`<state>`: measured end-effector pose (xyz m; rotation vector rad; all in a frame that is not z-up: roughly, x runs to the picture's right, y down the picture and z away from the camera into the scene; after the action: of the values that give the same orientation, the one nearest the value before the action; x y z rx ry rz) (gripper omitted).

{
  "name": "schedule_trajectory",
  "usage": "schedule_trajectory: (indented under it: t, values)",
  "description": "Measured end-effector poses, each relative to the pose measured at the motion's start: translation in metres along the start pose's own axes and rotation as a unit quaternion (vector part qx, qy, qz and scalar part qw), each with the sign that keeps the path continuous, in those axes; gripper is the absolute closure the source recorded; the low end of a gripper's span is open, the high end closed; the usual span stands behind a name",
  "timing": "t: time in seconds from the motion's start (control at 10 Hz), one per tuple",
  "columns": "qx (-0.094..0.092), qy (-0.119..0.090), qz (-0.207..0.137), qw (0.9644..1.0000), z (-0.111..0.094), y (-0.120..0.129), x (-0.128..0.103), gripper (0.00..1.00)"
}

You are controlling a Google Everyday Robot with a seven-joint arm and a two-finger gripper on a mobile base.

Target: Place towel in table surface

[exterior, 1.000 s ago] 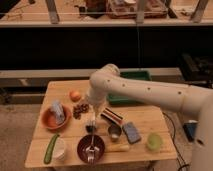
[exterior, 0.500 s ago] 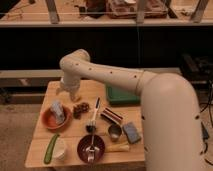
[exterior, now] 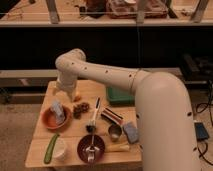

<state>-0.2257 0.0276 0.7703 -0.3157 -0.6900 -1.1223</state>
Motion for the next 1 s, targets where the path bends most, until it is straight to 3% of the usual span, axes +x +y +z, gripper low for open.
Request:
schedule_trajectory:
  t: [0.3, 1.0]
  values:
    - [-0.04, 0.009, -0.078, 0.9961, 0.033, -0.008, -0.011, 0.38]
    - [-0.051, -0.011, -0.131, 0.9899, 0.091, -0.004, -0.024, 0.38]
